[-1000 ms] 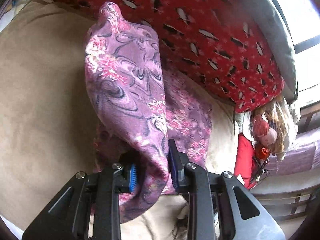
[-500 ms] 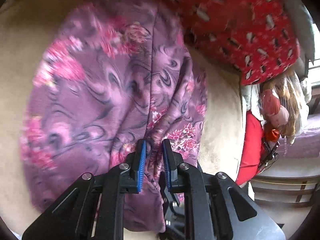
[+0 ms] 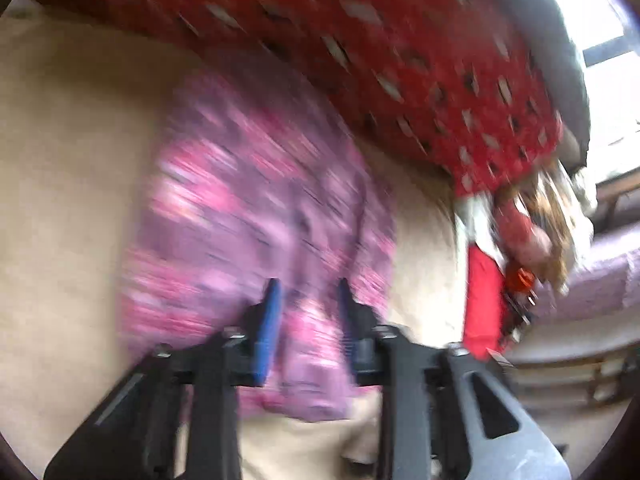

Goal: Fold small clothes

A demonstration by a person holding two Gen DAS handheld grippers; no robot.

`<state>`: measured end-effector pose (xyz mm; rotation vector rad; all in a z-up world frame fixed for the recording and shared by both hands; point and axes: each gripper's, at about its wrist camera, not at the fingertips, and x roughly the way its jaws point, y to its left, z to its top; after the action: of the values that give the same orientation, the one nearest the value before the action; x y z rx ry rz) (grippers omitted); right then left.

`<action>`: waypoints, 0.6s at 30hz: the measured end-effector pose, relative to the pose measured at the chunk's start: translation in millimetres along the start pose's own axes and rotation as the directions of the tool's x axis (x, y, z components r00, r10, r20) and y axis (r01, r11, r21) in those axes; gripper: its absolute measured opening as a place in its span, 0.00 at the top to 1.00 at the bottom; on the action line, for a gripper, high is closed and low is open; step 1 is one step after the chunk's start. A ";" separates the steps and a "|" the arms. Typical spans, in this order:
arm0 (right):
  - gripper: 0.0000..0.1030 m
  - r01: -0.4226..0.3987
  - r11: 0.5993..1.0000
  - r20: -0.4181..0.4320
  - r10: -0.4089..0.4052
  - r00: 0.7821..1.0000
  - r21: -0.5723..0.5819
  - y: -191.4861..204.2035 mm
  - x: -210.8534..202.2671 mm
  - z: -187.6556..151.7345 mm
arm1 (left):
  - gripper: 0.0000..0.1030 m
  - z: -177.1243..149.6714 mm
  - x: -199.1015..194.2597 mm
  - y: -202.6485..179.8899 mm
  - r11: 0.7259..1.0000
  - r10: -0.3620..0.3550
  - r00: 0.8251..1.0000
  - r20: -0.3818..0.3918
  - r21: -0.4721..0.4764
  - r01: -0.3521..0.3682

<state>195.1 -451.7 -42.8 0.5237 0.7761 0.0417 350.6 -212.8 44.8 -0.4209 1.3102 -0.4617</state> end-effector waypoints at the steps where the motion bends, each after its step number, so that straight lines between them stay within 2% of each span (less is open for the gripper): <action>1: 0.11 -0.005 1.000 0.051 0.004 0.999 0.017 0.2 -11.2 7.1 | 0.57 3.0 -5.8 11.4 0.999 0.042 0.999 0.034 -0.014 -0.042; 3: 0.11 -0.052 0.999 0.111 0.050 0.993 0.016 7.5 -23.3 23.9 | 0.57 7.5 -5.4 34.0 0.996 0.083 0.996 0.037 -0.046 -0.082; 4: 0.10 -0.093 0.996 0.095 0.092 0.991 0.008 13.2 -19.2 34.1 | 0.57 7.3 -2.7 42.2 0.995 0.082 0.996 0.027 -0.066 -0.080; 6: 0.11 -0.132 0.991 0.013 0.132 0.991 -0.003 23.2 2.8 47.8 | 0.57 4.1 8.3 64.0 0.991 0.056 0.998 -0.010 -0.119 -0.057; 9: 0.11 -0.108 0.994 -0.094 0.106 0.990 -0.022 35.9 48.2 54.4 | 0.57 -6.5 25.7 84.9 0.985 -0.019 0.999 -0.048 -0.170 0.010; 10: 0.15 -0.107 0.994 -0.112 0.105 0.988 -0.012 39.9 61.0 52.6 | 0.56 -10.0 29.0 87.6 0.984 -0.033 0.998 -0.055 -0.177 0.023; 12: 0.37 -0.155 0.987 -0.113 0.151 0.982 -0.034 52.2 72.5 44.9 | 0.55 -18.2 30.7 91.5 0.980 -0.066 0.996 -0.055 -0.194 0.054; 14: 0.78 -0.154 0.974 -0.137 0.132 0.982 -0.169 78.7 80.9 35.8 | 0.55 -21.0 28.1 89.9 0.980 -0.075 0.996 -0.052 -0.190 0.064; 16: 0.85 -0.109 0.937 -0.144 0.064 0.987 -0.332 100.9 78.3 29.4 | 0.55 -25.7 19.3 87.2 0.983 -0.077 0.996 -0.043 -0.169 0.069; 18: 0.88 -0.123 0.929 -0.120 0.086 0.989 -0.349 101.4 61.9 35.1 | 0.55 -28.3 12.0 82.9 0.987 -0.081 0.996 -0.020 -0.143 0.078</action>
<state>279.0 -364.6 -15.4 0.2175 0.8182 0.3056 332.4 -151.0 -15.7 -0.5893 1.3594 -0.4429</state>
